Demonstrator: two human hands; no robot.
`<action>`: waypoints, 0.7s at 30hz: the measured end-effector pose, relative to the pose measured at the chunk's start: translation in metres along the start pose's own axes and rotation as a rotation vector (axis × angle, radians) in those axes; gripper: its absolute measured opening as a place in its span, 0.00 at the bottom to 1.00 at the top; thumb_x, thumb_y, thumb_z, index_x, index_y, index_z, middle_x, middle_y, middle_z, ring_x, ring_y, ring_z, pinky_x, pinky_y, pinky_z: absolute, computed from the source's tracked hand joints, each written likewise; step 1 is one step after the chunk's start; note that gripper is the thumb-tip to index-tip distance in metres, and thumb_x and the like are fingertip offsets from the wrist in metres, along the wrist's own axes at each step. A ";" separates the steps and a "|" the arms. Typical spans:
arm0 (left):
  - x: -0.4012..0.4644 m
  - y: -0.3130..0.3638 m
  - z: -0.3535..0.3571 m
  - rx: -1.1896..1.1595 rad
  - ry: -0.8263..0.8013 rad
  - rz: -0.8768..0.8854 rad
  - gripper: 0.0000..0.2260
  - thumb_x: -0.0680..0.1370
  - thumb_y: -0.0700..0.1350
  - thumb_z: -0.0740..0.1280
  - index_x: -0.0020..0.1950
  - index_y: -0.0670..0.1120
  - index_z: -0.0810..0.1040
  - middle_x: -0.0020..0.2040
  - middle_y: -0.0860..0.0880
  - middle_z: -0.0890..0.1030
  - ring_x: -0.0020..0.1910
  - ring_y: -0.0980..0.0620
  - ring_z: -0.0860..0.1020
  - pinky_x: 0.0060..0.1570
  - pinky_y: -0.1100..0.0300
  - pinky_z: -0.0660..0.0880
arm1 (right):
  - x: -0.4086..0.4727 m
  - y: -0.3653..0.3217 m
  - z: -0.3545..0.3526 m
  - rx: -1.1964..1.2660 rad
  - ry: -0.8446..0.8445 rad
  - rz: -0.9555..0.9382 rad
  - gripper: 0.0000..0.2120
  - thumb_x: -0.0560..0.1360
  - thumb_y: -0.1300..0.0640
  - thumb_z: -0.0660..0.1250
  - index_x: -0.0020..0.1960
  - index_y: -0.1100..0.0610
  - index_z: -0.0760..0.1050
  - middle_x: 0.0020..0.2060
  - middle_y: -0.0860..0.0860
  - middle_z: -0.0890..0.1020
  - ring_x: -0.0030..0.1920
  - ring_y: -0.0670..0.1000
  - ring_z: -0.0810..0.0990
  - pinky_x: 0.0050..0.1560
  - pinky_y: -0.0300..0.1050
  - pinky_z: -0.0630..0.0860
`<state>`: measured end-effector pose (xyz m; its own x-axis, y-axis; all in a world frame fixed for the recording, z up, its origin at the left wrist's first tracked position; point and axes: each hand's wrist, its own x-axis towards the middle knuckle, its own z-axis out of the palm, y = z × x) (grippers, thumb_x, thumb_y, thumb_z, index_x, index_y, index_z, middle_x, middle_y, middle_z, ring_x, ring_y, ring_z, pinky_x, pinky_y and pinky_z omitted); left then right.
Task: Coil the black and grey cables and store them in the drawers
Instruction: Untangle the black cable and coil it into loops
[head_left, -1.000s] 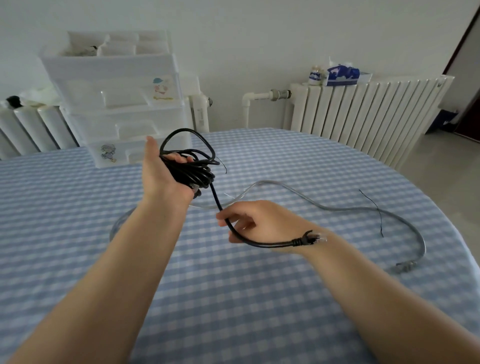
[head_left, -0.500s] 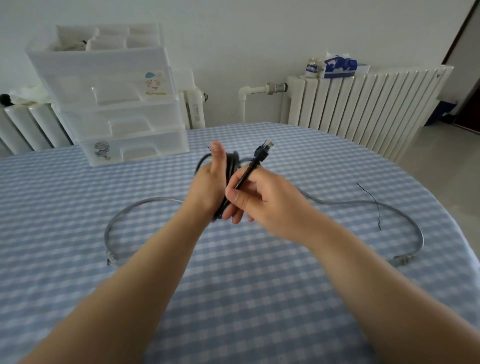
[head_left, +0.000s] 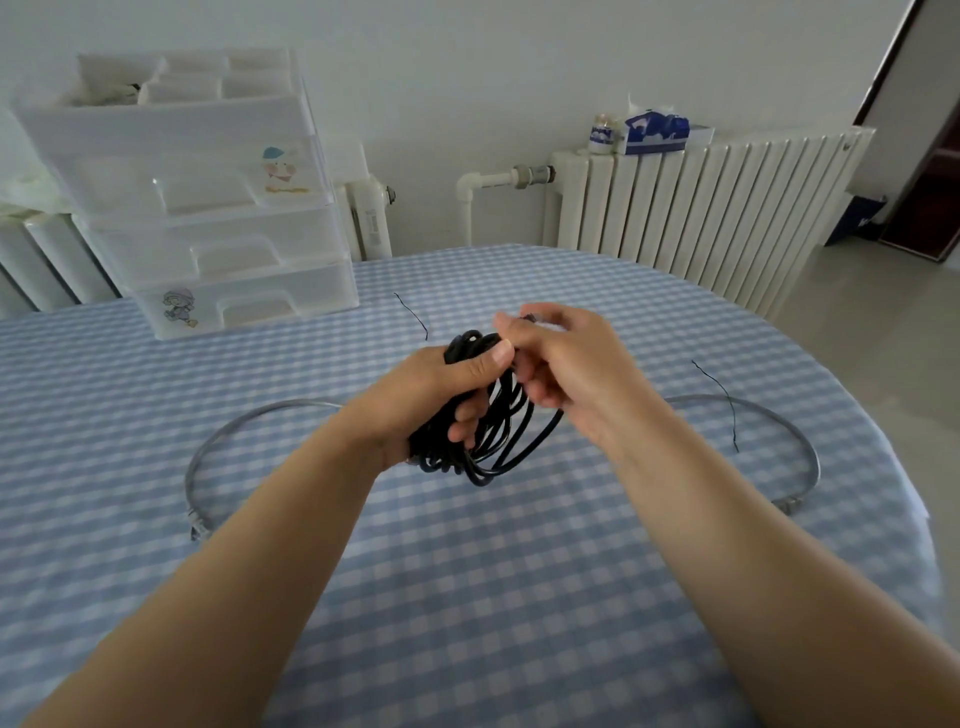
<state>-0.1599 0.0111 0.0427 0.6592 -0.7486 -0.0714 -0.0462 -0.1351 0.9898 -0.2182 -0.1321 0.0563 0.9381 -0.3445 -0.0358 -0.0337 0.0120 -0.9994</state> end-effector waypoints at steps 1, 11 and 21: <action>0.000 0.000 -0.002 -0.030 -0.015 -0.025 0.17 0.72 0.58 0.67 0.28 0.49 0.71 0.23 0.50 0.66 0.21 0.54 0.65 0.29 0.59 0.71 | 0.002 -0.001 -0.005 -0.085 0.071 -0.035 0.22 0.74 0.49 0.71 0.63 0.55 0.71 0.23 0.47 0.78 0.22 0.44 0.73 0.24 0.37 0.68; 0.001 0.000 -0.011 -0.451 -0.057 -0.163 0.13 0.71 0.50 0.67 0.32 0.46 0.68 0.20 0.53 0.62 0.16 0.57 0.61 0.21 0.64 0.67 | 0.004 0.013 -0.007 -0.824 0.057 -0.508 0.29 0.74 0.33 0.56 0.70 0.46 0.66 0.67 0.45 0.70 0.65 0.44 0.69 0.62 0.41 0.65; 0.001 -0.004 -0.009 -0.483 -0.070 -0.239 0.23 0.70 0.65 0.62 0.34 0.46 0.68 0.21 0.53 0.63 0.18 0.58 0.62 0.22 0.64 0.67 | 0.003 0.013 -0.006 -0.948 0.019 -0.602 0.12 0.77 0.43 0.63 0.58 0.44 0.77 0.52 0.40 0.81 0.52 0.40 0.78 0.50 0.41 0.74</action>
<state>-0.1523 0.0164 0.0396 0.5564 -0.7775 -0.2931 0.4600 -0.0055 0.8879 -0.2177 -0.1386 0.0433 0.8850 -0.0676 0.4606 0.1669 -0.8775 -0.4496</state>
